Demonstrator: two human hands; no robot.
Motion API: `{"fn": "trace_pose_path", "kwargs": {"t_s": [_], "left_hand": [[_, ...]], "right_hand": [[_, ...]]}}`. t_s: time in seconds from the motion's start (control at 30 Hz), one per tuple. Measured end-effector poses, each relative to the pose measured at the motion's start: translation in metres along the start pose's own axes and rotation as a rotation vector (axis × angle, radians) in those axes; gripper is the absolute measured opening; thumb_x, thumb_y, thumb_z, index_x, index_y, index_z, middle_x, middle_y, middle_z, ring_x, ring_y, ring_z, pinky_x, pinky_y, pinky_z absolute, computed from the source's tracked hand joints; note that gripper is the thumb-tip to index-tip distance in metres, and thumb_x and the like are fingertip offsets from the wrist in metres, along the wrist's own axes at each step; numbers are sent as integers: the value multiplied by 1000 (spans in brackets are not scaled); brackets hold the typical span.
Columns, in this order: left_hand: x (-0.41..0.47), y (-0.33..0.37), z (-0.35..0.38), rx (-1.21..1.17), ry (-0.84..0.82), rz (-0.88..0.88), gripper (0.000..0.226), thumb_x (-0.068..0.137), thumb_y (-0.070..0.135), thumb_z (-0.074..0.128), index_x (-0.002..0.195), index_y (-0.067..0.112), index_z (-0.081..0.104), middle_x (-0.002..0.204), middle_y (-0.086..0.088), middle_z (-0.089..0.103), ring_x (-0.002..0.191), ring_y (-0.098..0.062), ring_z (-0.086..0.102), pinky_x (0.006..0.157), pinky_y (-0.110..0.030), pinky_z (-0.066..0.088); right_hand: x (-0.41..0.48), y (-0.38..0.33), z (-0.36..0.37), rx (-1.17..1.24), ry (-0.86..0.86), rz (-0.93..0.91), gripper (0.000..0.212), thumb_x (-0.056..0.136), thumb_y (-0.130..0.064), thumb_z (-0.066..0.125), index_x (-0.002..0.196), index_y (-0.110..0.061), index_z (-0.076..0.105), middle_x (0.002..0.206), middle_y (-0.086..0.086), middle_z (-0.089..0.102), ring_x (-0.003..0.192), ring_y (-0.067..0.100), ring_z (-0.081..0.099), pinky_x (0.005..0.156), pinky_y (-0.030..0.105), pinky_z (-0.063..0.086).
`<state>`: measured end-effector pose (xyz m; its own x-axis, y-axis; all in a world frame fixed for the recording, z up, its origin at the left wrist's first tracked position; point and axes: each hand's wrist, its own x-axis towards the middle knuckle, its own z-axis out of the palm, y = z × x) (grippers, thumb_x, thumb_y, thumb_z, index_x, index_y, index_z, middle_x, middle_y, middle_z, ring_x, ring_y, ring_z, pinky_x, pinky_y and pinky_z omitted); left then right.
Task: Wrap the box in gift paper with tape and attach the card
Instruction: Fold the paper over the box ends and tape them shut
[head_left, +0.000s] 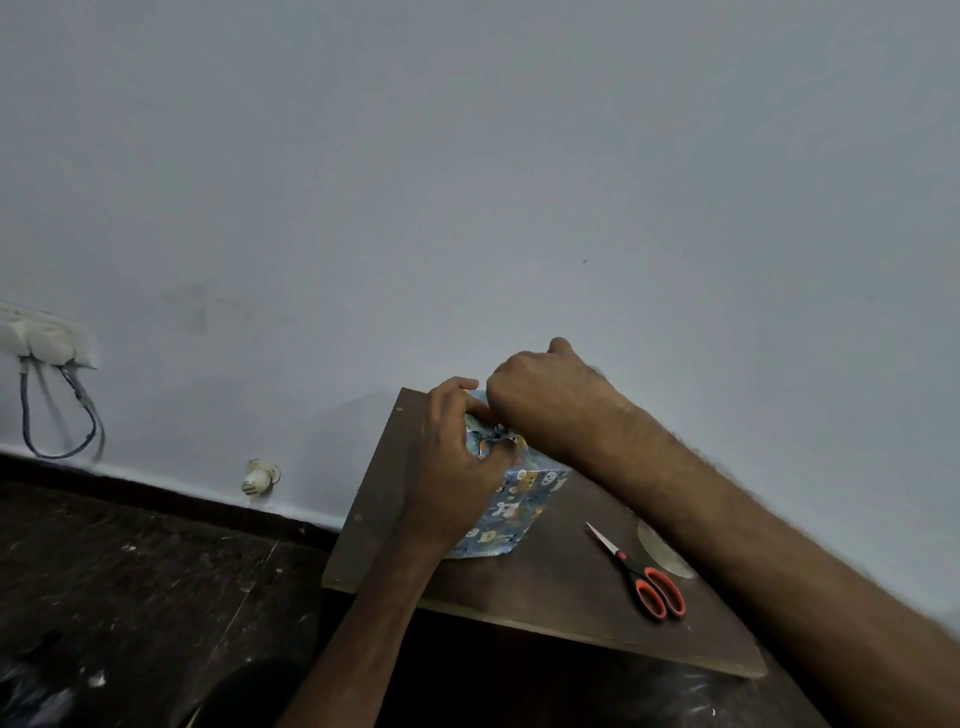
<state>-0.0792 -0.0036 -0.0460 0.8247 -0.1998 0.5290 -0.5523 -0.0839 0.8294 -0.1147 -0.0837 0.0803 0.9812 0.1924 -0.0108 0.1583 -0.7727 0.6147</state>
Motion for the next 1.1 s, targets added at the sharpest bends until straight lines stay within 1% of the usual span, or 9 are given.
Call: {"fn": "trace_pose_path", "kwargs": {"t_s": [0.1,0.17,0.27,0.57,0.7,0.77,0.83,0.97,1.1], "left_hand": [[0,2,1,-20,9,13,31,78,9,78,102,9,58,114,3,52,101,2,50,83,3,32],[0,3,0,-14,5,1,31,78,10,79,102,8,58,115,-2,53,98,0,50,82,4,31],[0,4,-1,15,-1,-19,33,79,14,80,102,10,57,116,0,50,97,-7,48,82,7,30],[0,2,4,-41,26,15,26,75,14,72,94,8,55,109,-6,54,98,0,49,83,2,33],[1,0,5,-134,2,-61,36,74,4,75,99,14,50,107,-3,51,99,-10,51,84,-5,40],[1,2,5,-268,-24,-160,42,73,11,71,102,25,44,111,-5,53,104,-21,55,89,-21,49],[0,5,4,-362,-27,-239,44,73,16,69,105,28,42,116,-8,54,110,-25,57,92,-37,51],[3,8,4,-446,-4,-321,45,81,3,72,109,19,41,116,-7,53,112,-28,57,95,-42,51],[8,7,5,-401,-15,-327,46,82,13,77,108,24,41,115,-6,55,110,-26,59,95,-42,52]], "right_hand": [[6,2,-2,18,-12,-43,39,101,-16,53,66,-16,35,68,-4,42,56,12,37,80,38,32],[5,7,-5,93,-36,-29,14,99,-14,54,86,-14,60,86,-1,60,76,19,59,88,40,38],[1,14,-6,139,-52,53,17,93,-13,62,110,-15,65,106,3,67,99,25,64,94,42,40],[-6,-2,5,129,-5,30,7,90,-13,61,91,-20,61,89,-1,60,91,23,57,88,41,41],[3,-3,-6,49,-58,7,37,91,-7,56,65,-17,33,66,-3,39,67,20,42,90,42,38],[9,-2,-12,51,-91,-28,42,91,-7,56,63,-19,28,64,-4,35,65,20,40,91,42,37],[15,0,-14,57,-137,-35,37,92,-9,57,64,-19,34,65,-4,35,72,21,45,92,42,37],[24,8,-13,111,-195,-89,4,90,-13,62,90,-15,65,81,-2,57,85,25,58,94,42,36],[32,16,-14,163,-259,-122,17,88,-15,67,102,-23,73,104,0,67,93,23,64,89,37,43]]}}
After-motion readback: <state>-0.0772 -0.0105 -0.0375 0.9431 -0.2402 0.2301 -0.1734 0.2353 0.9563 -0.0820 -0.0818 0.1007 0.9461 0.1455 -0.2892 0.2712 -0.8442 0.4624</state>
